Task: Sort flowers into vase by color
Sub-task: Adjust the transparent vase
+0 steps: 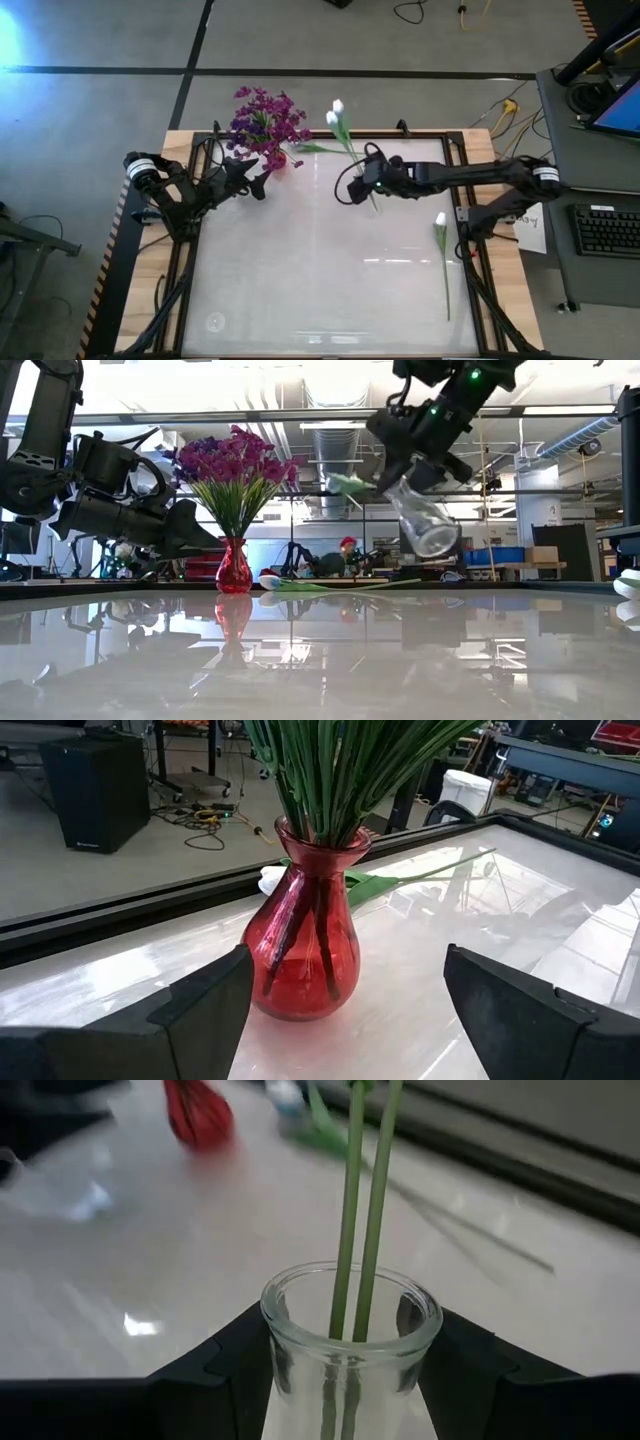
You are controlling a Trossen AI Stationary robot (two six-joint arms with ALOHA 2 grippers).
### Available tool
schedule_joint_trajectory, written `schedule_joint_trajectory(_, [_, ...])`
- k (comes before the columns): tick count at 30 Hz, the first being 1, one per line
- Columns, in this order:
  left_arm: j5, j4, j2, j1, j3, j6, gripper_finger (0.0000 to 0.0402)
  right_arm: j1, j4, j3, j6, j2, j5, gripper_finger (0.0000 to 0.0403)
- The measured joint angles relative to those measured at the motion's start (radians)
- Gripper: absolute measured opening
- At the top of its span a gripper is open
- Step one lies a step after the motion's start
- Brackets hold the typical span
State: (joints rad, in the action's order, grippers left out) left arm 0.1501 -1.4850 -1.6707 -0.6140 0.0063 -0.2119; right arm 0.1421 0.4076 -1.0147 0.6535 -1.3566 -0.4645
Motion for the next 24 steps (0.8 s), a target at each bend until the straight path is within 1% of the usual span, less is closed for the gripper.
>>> schedule_joint_trajectory(4, [0.0,0.0,0.0,0.0,0.0,0.0,0.0312,0.002,-0.244,0.117,-0.062,0.052,-0.038,0.0195])
schedule_joint_trajectory(8, [0.0,0.0,0.0,0.0,0.0,0.0,0.0312,0.004,-0.58,0.271,-0.184,0.078,-0.1,0.0193])
schedule_joint_trajectory(13, [0.0,0.001,0.0,0.0,0.0,0.0,0.0312,0.009,-1.087,0.451,-0.399,0.056,-0.146,0.0194])
schedule_joint_trajectory(16, [0.0,0.001,0.0,0.0,0.0,0.0,0.0312,0.016,-1.333,0.534,-0.542,0.01,-0.166,0.0193])
schedule_joint_trajectory(18, [0.0,0.001,0.0,0.0,0.0,0.0,0.0312,0.016,-1.448,0.564,-0.627,-0.02,-0.169,0.0193])
schedule_joint_trajectory(20, [0.0,0.004,0.0,0.0,0.0,0.0,0.0312,0.016,-1.521,0.577,-0.695,-0.048,-0.167,0.0193])
schedule_joint_trajectory(24, [0.0,0.005,0.0,0.0,0.0,0.0,0.0312,0.022,-1.551,0.584,-0.776,-0.107,-0.165,0.0194])
